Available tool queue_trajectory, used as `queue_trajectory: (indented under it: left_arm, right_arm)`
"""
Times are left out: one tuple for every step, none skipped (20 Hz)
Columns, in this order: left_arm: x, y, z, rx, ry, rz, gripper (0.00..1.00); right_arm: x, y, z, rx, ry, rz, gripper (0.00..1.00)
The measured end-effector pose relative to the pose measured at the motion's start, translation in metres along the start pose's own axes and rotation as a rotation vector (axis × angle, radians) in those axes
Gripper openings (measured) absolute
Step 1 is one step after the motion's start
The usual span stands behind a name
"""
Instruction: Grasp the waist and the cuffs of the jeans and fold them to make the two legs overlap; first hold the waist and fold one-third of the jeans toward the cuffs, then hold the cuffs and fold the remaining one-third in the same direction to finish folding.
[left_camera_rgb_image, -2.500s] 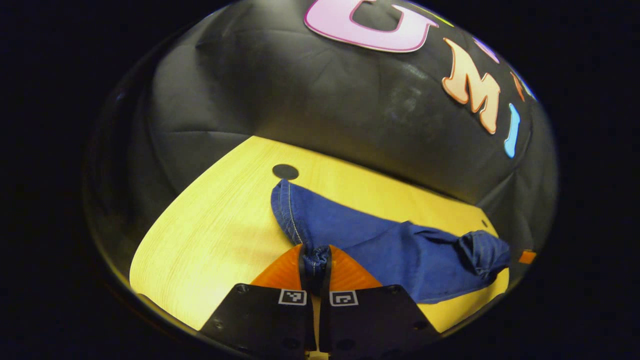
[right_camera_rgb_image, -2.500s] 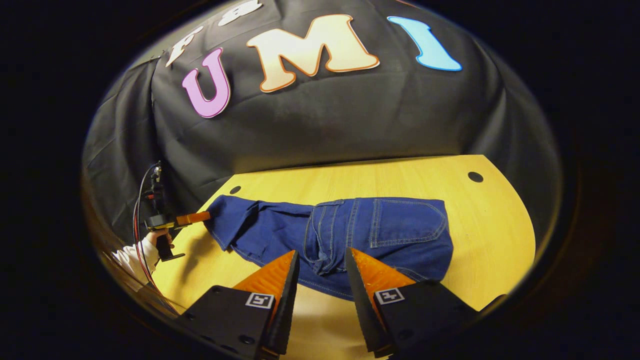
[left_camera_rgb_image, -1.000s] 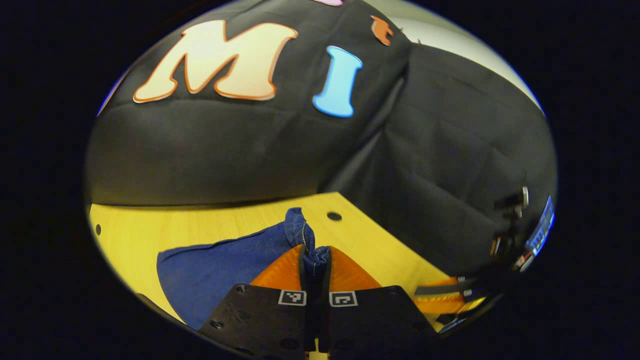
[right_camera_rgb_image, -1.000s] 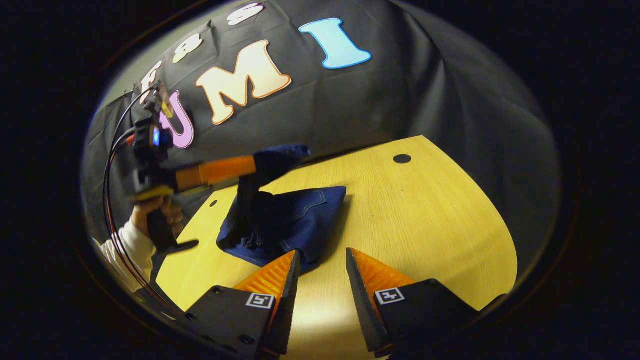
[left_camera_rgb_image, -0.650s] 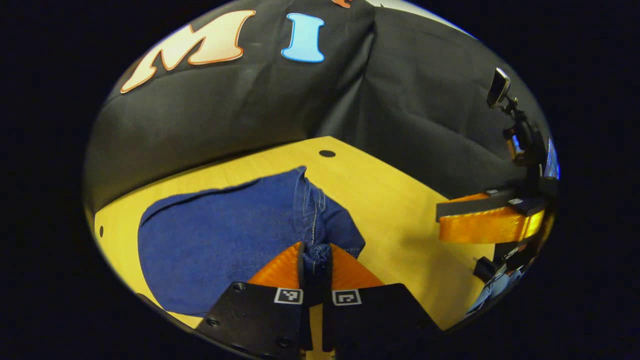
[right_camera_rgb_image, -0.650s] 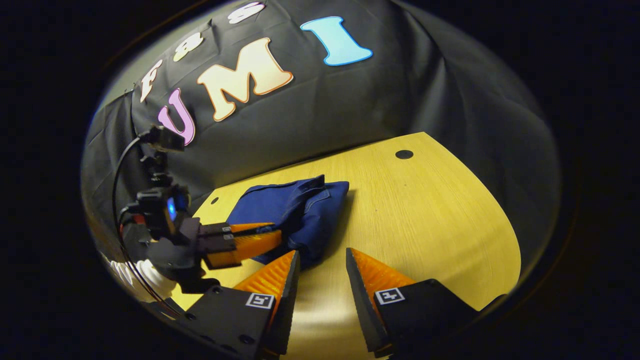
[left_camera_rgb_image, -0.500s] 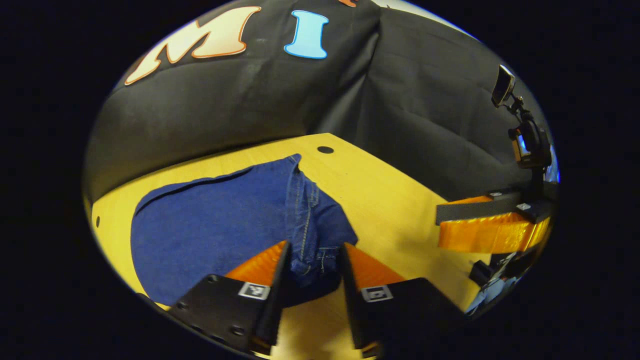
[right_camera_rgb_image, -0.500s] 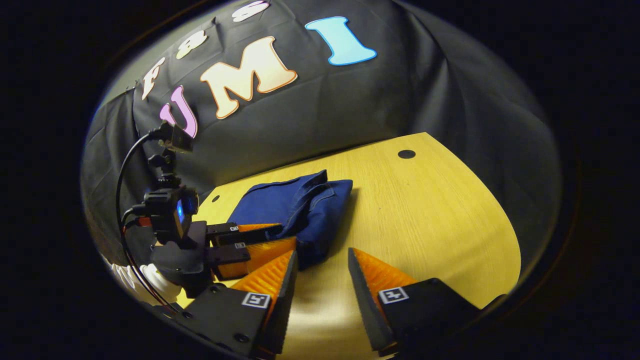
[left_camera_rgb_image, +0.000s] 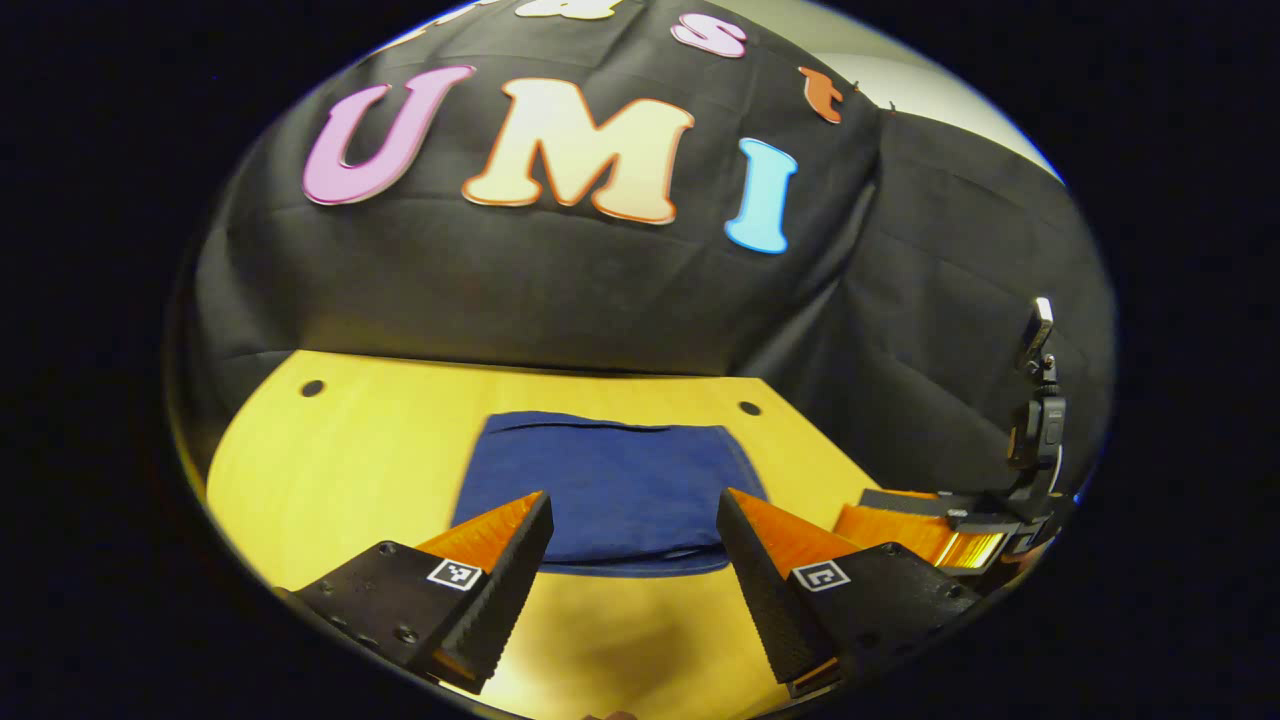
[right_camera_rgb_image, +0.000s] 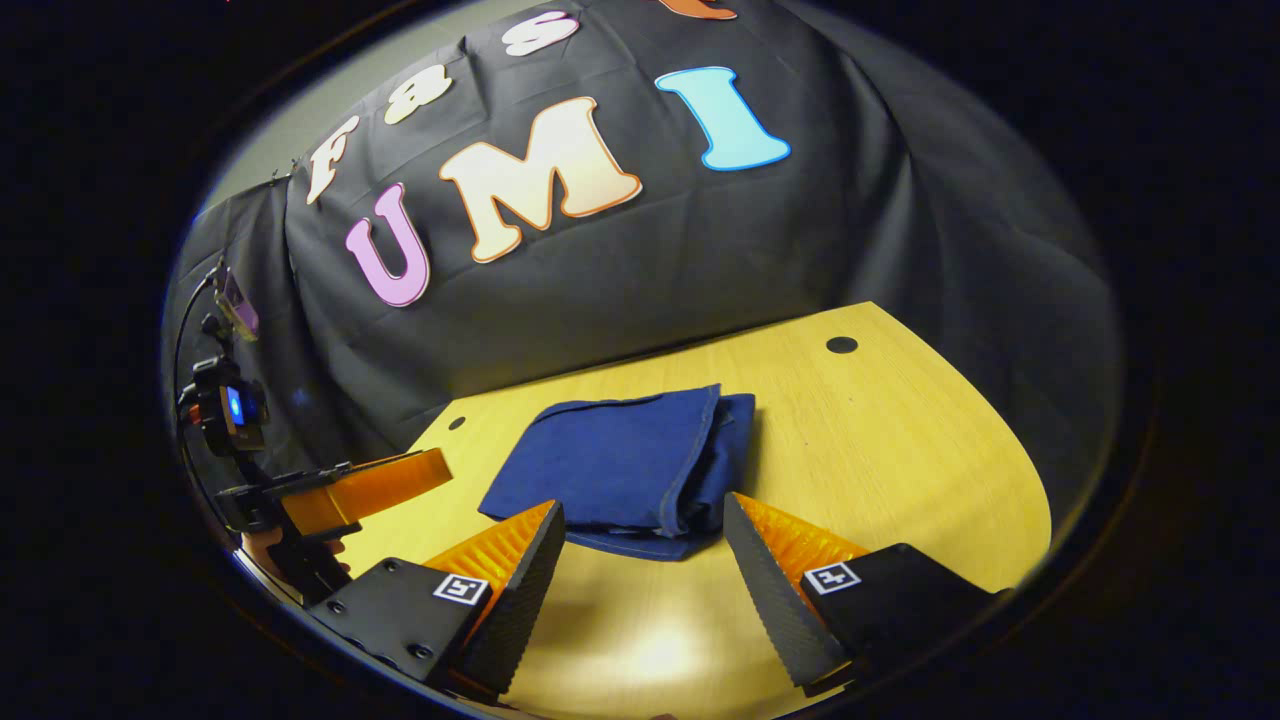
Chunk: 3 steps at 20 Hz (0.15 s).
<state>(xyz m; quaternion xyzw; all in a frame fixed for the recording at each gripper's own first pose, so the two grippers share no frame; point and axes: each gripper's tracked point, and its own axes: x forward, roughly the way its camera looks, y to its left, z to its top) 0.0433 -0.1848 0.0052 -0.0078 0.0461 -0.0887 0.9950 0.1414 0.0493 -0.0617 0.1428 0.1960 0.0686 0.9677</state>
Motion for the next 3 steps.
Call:
queue_trajectory:
  left_arm:
    - [-0.010,0.017,0.000,0.004,-0.001,0.034,0.96]
    - [-0.020,0.034,-0.002,0.005,0.000,0.063,0.96]
    - [-0.029,0.048,-0.005,0.001,-0.002,0.086,0.96]
  right_arm:
    - [-0.002,0.006,-0.001,0.000,0.000,0.003,0.98]
    - [-0.004,0.014,0.001,-0.005,-0.007,0.005,0.99]
    - [-0.006,0.019,0.003,-0.008,-0.015,0.005,0.94]
